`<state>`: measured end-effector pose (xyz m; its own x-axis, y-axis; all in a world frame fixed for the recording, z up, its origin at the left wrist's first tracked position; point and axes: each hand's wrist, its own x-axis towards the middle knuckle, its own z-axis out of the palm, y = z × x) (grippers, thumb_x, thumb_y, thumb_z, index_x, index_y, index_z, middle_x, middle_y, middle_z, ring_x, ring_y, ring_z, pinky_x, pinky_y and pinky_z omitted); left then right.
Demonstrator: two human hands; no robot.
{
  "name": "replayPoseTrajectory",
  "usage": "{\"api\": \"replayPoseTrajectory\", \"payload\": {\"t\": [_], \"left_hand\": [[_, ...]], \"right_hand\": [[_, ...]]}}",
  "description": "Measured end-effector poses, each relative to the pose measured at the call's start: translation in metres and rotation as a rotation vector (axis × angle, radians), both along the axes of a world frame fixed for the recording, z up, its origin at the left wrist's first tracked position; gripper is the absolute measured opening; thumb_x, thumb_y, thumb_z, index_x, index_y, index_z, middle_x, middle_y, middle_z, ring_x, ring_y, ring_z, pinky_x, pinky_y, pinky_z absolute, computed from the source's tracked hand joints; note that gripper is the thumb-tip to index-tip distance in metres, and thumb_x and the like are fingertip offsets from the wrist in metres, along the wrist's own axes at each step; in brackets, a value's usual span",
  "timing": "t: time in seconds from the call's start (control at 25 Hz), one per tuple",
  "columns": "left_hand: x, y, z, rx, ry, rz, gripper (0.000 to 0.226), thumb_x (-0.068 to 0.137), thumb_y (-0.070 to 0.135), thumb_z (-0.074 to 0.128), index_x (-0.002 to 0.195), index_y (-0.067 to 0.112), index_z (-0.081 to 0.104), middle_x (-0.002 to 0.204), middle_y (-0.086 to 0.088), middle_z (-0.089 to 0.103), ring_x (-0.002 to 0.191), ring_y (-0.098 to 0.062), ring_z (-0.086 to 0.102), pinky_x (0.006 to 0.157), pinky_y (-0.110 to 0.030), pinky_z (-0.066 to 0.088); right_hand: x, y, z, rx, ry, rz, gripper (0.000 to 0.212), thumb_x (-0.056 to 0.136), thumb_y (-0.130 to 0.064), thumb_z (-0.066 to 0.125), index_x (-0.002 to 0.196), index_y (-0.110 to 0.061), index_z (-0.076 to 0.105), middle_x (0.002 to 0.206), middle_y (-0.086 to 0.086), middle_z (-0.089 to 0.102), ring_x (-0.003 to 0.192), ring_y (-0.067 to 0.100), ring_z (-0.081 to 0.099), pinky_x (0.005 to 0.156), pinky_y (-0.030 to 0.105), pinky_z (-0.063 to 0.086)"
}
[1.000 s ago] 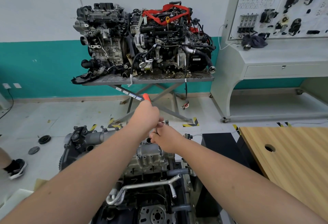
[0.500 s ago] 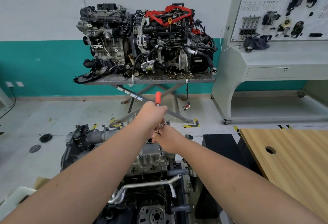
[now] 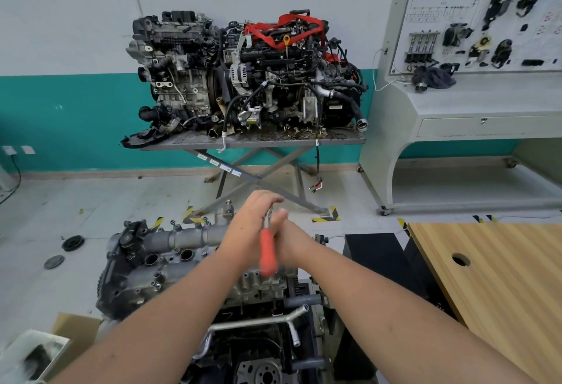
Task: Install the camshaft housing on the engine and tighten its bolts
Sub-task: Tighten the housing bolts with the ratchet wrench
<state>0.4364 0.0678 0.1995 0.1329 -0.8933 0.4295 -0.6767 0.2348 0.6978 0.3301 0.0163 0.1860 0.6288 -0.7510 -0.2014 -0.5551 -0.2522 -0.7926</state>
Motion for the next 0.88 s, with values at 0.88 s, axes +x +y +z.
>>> {"api": "replayPoseTrajectory", "payload": {"t": [0.88], "left_hand": [[-0.019,-0.003,0.007,0.384,1.064,0.011,0.043,0.102,0.048,0.04,0.11,0.027,0.076,0.066,0.003,0.058,0.059,-0.012,0.048,0.064,-0.031,0.038]], "right_hand": [[0.0,0.004,0.037,0.764,-0.843,-0.305,0.012,0.075,-0.022,0.074,0.075,-0.023,0.062,0.075,0.002,0.06,0.046,0.014,0.042,0.048,0.025,0.026]]}}
